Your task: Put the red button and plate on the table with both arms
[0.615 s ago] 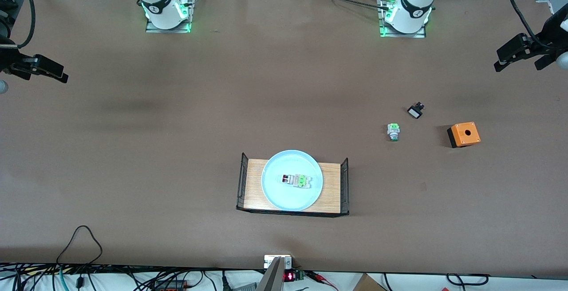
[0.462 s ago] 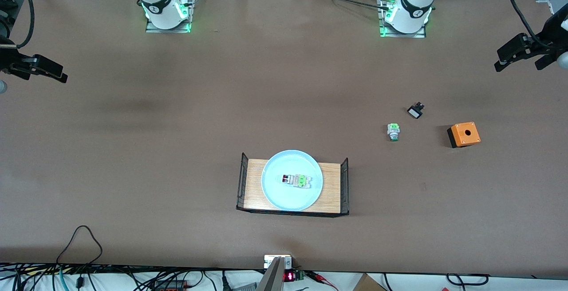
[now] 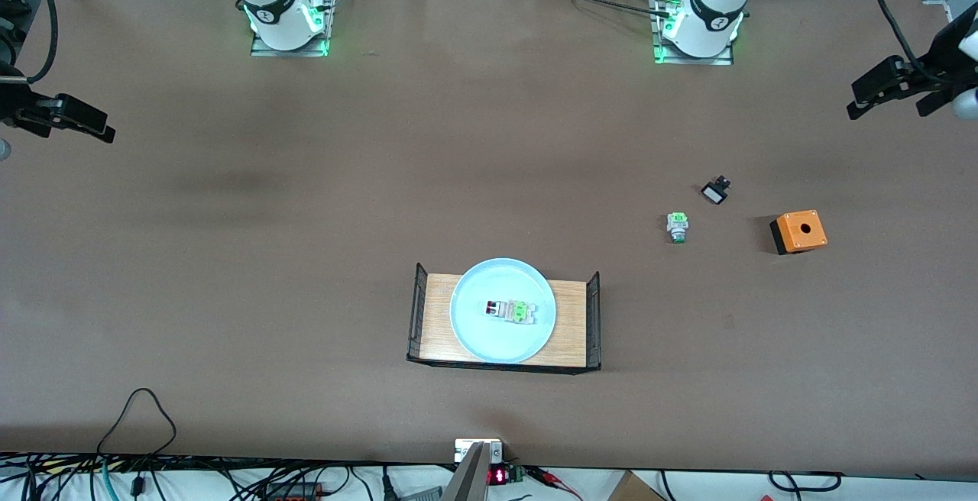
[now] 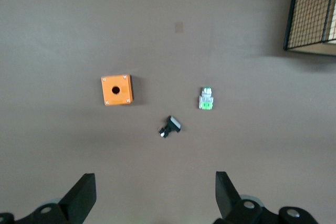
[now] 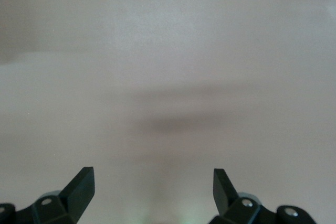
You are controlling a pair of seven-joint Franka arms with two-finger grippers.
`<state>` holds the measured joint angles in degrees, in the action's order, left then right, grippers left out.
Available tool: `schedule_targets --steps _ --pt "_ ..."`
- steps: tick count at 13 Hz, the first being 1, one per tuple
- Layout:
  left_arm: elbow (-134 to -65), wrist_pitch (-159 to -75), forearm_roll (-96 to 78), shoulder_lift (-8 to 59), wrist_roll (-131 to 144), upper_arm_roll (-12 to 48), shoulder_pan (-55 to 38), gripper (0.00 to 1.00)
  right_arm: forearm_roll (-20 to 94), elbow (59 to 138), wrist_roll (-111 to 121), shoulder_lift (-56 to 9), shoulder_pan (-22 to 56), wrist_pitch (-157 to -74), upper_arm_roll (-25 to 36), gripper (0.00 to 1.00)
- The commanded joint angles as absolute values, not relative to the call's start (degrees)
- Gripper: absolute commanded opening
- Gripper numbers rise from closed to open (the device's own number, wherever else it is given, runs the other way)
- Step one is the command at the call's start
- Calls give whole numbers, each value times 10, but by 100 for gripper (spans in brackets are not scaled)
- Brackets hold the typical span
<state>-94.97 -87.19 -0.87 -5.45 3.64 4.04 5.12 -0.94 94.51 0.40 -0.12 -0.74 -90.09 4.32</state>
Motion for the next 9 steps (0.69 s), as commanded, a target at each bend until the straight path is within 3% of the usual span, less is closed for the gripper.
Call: schedule_targets --steps 1,5,9 --pt "-913 -859 -24 -5 130 58 40 100 -29 940 10 5 -9 -893 39 100" --pt "-761 -856 -35 144 400 126 21 100 -29 930 11 5 -6 -889 36 100" --pt "-605 -861 -33 269 667 121 -58 100 -29 927 10 5 1 -886 35 100"
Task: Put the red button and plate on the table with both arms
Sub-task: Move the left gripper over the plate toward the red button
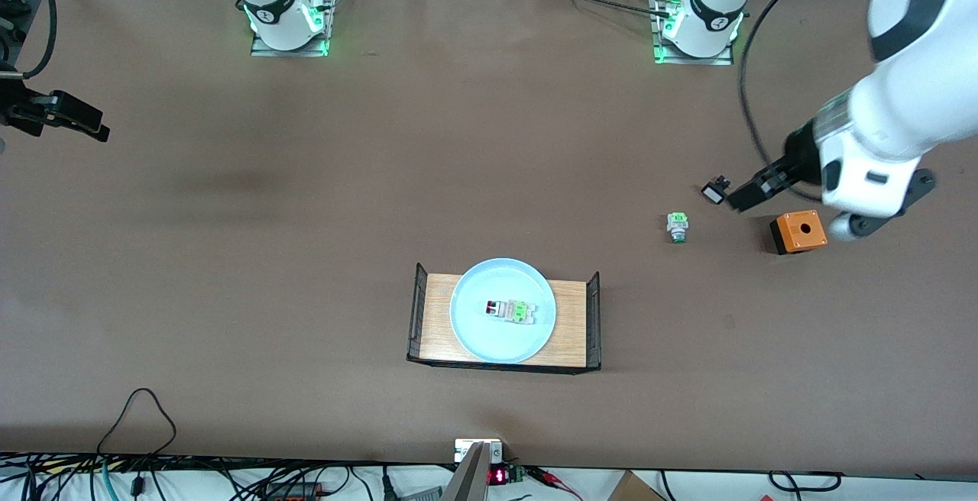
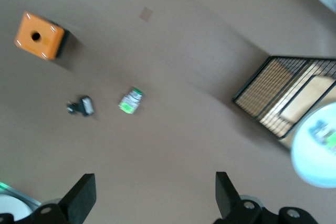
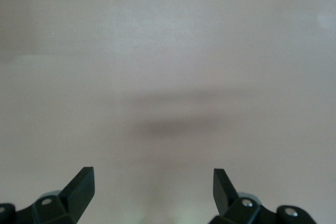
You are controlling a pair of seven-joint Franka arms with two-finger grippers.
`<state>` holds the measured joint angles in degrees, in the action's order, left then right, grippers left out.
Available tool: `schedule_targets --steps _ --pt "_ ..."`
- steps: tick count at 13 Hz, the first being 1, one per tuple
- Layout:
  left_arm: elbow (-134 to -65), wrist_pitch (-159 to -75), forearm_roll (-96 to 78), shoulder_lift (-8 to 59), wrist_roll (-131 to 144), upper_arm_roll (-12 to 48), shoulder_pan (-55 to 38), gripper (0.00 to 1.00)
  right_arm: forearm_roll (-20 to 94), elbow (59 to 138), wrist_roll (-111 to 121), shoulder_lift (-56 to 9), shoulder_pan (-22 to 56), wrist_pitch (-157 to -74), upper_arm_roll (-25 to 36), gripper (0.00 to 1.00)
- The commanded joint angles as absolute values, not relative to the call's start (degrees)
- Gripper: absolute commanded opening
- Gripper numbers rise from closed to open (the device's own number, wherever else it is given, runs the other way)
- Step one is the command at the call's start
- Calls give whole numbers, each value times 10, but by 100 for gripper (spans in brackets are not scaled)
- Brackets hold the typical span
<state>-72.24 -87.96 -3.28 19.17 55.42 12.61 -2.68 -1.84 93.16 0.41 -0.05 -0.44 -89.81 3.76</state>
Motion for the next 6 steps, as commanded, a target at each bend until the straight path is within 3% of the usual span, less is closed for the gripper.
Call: schedule_targets --steps 1,4,6 --pt "-568 -867 -30 299 723 120 -75 100 -28 927 10 5 2 -886 35 100" --pt "-537 -946 -11 342 850 90 -144 100 -28 927 11 5 1 -886 37 100" --pt "-534 -1000 -11 360 904 39 -200 100 -28 927 13 5 1 -885 37 100"
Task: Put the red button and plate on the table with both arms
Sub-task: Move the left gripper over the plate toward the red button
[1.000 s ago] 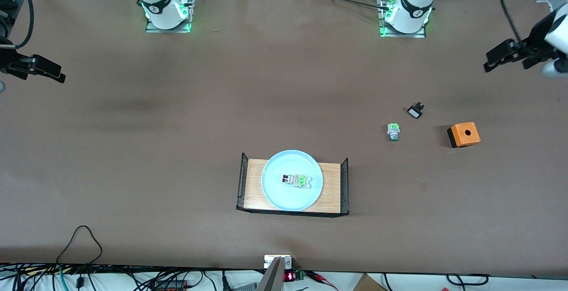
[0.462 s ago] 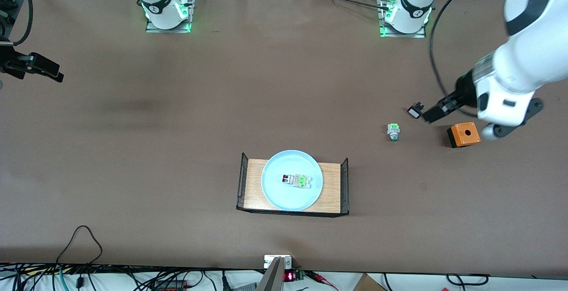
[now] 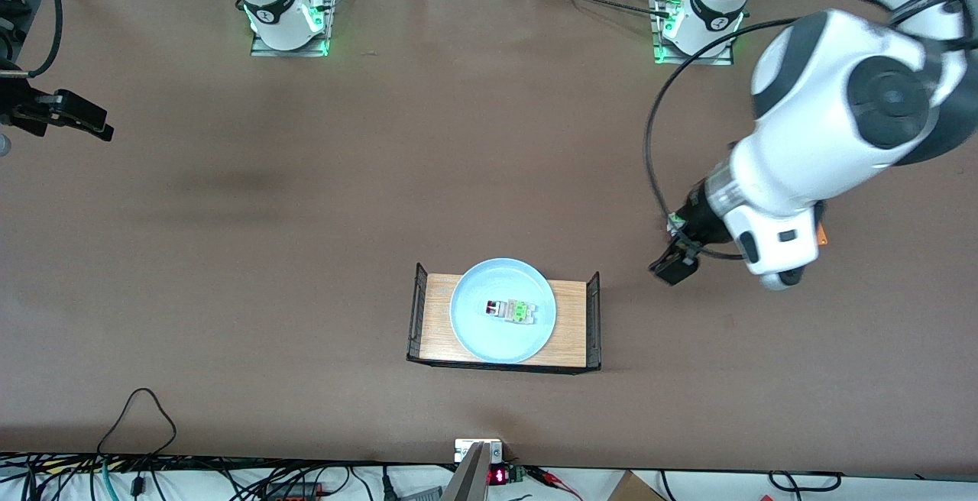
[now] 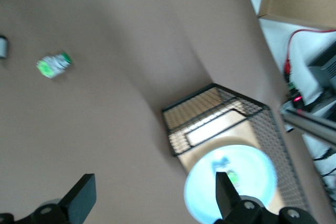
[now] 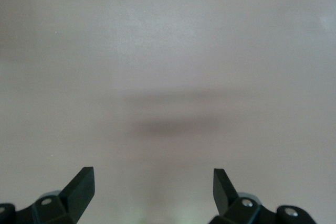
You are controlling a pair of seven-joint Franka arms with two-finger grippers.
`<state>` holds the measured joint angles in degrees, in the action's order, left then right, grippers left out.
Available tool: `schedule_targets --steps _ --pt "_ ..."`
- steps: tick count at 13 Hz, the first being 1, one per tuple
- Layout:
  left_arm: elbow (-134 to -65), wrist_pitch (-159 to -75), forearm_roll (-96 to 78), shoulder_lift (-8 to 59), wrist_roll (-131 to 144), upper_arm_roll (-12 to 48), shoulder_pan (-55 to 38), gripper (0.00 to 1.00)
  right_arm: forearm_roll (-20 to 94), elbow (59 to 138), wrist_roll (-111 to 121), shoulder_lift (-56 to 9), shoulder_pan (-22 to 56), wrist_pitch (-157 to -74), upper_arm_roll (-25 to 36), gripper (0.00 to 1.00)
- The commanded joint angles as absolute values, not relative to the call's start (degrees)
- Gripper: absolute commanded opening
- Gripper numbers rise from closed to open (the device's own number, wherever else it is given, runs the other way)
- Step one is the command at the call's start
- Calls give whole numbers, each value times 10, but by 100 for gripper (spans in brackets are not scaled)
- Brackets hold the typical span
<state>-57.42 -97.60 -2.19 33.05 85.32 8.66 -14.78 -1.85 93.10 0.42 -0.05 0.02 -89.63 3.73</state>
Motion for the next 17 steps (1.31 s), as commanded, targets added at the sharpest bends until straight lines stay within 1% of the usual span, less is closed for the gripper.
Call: schedule_targets --steps 1,3,6,8,9,10,17 --pt "-533 -1021 -11 373 924 13 -231 100 -28 926 14 5 1 -878 37 100" --pt "-520 -1068 -11 409 984 -34 -287 100 -24 926 11 5 1 -861 38 100" --pt "-476 -1087 -11 465 1026 -53 -324 100 -21 920 7 5 1 -863 37 100" --pt "-477 -1145 -11 484 1045 -85 -364 100 -20 920 3 5 1 -867 38 100" --pt "-476 -1165 -11 503 1051 -116 -392 100 -20 920 3 5 1 -867 38 100" --pt "-475 -1177 -11 519 1051 -130 -410 100 -20 920 2 5 1 -867 37 100" --pt "-475 -1238 -11 559 1055 -134 -418 100 -21 920 2 4 1 -870 37 100"
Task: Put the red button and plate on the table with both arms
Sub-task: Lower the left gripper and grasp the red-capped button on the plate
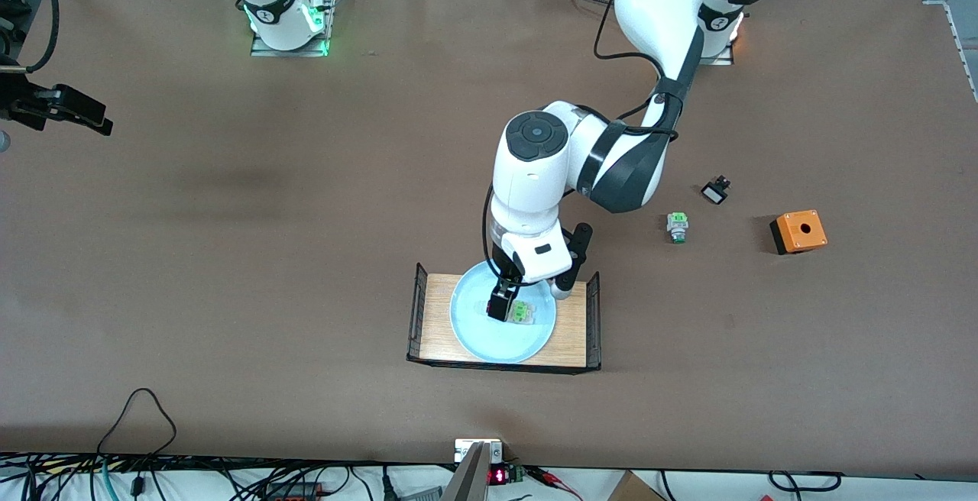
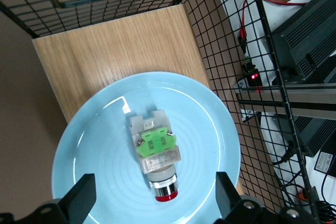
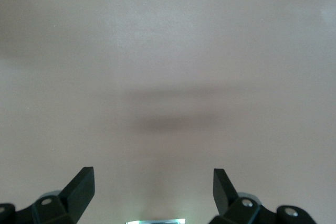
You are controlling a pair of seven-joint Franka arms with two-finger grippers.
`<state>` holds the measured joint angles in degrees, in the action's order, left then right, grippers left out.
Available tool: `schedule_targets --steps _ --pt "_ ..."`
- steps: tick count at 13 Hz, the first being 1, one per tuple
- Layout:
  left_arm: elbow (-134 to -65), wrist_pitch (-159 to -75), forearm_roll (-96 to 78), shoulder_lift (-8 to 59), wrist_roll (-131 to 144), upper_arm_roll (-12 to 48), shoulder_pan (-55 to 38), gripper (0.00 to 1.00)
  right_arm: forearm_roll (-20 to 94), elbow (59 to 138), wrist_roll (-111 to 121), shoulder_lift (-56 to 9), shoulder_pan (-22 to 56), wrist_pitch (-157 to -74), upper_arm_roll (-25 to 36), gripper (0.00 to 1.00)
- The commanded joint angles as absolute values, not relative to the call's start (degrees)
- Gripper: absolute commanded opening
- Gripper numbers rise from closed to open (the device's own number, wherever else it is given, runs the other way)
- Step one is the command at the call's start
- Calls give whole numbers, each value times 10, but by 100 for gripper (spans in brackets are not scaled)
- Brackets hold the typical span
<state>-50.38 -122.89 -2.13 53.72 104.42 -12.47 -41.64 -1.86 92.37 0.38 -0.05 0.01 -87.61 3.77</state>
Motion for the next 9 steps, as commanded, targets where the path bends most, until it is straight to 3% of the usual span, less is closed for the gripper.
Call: schedule_targets --steps 1,6,9 --pt "-475 -1242 -11 563 1055 -137 -418 100 -21 920 2 4 -1 -872 37 100" --pt "-475 -1252 -11 575 1054 -145 -417 99 -21 920 2 4 1 -872 37 100" --pt "-475 -1257 -11 586 1054 -154 -418 93 -25 920 2 3 -1 -872 37 100"
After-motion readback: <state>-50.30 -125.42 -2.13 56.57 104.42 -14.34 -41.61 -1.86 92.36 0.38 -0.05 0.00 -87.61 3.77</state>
